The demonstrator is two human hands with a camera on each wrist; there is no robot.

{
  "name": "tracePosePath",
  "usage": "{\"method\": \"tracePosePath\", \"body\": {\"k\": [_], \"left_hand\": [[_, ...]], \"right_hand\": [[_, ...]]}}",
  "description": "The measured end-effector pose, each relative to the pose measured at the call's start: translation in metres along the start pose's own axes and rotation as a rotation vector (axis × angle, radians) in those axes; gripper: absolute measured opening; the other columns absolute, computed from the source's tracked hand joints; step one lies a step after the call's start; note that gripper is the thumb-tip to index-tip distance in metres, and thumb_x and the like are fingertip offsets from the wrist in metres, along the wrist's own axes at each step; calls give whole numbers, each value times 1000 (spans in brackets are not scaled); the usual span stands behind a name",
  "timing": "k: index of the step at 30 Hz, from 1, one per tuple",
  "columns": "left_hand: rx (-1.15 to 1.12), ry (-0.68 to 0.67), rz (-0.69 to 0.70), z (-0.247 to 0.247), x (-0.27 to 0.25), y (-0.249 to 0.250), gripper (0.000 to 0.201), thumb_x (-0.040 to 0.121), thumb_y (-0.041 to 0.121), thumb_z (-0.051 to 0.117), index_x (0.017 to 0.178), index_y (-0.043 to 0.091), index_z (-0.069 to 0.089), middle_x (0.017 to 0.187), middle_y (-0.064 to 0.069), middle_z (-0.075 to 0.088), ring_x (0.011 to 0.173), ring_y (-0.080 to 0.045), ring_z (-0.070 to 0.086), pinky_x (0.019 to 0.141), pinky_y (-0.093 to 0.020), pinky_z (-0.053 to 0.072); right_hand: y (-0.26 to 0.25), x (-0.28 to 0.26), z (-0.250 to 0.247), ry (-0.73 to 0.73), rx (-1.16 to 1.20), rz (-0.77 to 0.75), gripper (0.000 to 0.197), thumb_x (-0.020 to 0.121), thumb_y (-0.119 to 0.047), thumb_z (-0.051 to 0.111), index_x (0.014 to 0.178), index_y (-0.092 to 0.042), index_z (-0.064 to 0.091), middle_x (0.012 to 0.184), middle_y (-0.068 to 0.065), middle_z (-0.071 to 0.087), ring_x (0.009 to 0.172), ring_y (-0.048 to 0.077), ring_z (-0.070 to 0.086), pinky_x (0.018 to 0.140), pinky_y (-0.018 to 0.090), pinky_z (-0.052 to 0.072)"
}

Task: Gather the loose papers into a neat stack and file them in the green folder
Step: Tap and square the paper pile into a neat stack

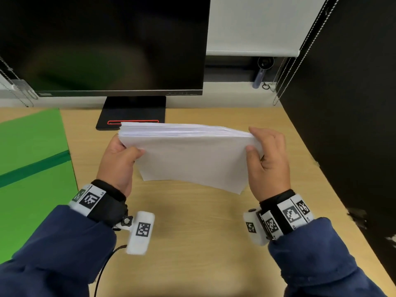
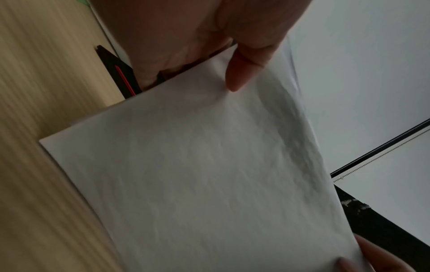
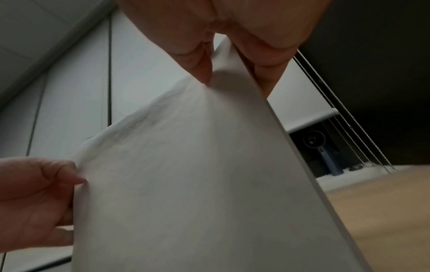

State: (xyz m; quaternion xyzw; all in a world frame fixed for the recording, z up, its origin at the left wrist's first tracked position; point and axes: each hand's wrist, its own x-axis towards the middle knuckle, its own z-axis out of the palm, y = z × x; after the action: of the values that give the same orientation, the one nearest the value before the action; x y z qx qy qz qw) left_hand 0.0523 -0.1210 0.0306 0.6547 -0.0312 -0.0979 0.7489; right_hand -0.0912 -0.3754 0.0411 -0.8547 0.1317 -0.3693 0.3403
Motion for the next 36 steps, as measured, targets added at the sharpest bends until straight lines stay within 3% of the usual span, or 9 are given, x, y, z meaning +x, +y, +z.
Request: {"method": "tracePosePath", "body": {"k": [3,5,8,15,24,28,30,32,36], "left_hand": [[35,12,-8,-1,-1,-4,51,78,-7,49,117,20,66,115,-3,72,107,-17,65,93,-32,50],[75,29,-12,4,-3,-7,41,78,-4,51,107,18,70,103,1,75,96,-11,68,87,-28,50],[84,61,2,14,-9,-5,36,87,-8,49,99,18,71,82,14,76,80,-4,69,70,-16,52],[18,57,3,12,-12,-1,43,85,-10,48,119,9,66,108,-1,74,98,-13,68,69,-16,54],[84,77,83,12,-14,4,44,89,-8,50,111,27,62,99,12,74,101,-11,67,79,-21,50],[252,80,282,11,-19,15,67,97,2,50,152,30,25,127,4,59,109,-6,62,92,-24,50],[526,79,463,9,-24,19,79,98,4,49,157,37,8,145,-3,46,124,-16,54,104,-36,46],[743,44,624,6,-25,16,71,100,4,49,155,37,18,149,-8,39,135,-7,39,114,-34,36],[774,43,634,0,-21,6,48,101,12,49,146,26,46,147,-7,36,138,-12,34,115,-41,34]], "right_hand": [[1,-2,-2,-35,350,379,67,92,-2,58,146,-33,34,132,-5,55,111,6,60,92,26,50],[-1,-2,3,-62,550,569,54,91,3,54,133,-30,49,116,-12,67,98,-3,65,86,30,49],[-9,-5,9,-74,607,620,36,96,-1,50,110,-31,66,96,-16,75,88,-2,68,79,31,50],[-5,-7,5,-87,673,634,34,95,3,52,105,-26,65,86,-19,76,78,-5,68,68,19,50],[-3,-11,1,-83,636,607,36,93,4,55,111,-26,63,102,-11,73,89,1,68,81,30,50],[-3,-11,-4,-62,420,417,49,95,-3,56,133,-32,46,128,-4,60,115,12,59,98,39,50],[-6,-11,-6,-71,266,254,64,98,-8,55,146,-41,29,144,-22,45,132,11,49,111,36,42],[-3,-13,-5,-65,157,129,72,99,-8,53,152,-43,18,135,-39,38,124,-5,47,106,19,38],[9,-15,-3,-54,55,7,71,97,1,52,151,-39,30,108,-3,48,89,-9,46,81,6,36]]}}
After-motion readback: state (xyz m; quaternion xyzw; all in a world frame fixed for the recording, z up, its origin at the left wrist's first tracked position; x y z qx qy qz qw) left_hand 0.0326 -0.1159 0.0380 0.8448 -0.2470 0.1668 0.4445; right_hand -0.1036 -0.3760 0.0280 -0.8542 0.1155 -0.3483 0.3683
